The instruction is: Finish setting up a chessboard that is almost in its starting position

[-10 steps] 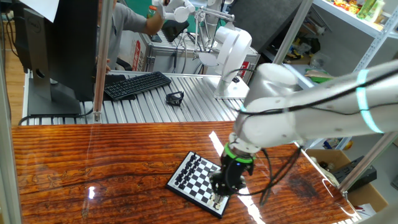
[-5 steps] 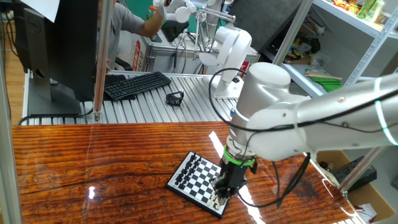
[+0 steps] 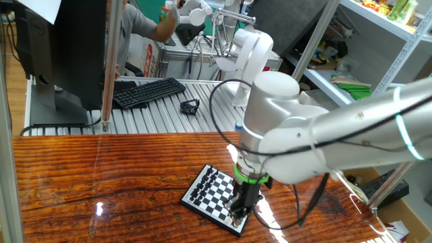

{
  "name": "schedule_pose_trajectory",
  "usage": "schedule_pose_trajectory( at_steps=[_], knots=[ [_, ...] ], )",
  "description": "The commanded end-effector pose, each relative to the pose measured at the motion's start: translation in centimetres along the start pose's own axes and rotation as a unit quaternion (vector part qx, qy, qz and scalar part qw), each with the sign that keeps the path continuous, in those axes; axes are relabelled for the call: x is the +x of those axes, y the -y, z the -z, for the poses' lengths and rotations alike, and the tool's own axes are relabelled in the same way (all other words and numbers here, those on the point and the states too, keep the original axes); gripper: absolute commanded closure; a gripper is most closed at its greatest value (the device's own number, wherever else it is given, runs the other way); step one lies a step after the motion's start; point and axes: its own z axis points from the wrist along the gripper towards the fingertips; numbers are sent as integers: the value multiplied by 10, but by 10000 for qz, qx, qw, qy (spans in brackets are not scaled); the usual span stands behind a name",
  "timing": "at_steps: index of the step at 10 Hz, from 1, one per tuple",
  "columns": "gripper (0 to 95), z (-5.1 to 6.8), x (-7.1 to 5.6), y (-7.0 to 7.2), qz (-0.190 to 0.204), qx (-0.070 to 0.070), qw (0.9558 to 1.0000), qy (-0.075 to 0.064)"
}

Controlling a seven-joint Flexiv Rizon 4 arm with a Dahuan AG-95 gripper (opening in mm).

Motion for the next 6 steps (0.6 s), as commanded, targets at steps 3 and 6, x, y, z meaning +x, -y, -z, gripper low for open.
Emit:
schedule_pose_trajectory(
  at_steps=[3, 6],
  knots=[
    [950, -2, -3, 0, 21, 113, 9999, -56],
    [950, -2, -3, -1, 20, 117, 9999, -69]
  ],
)
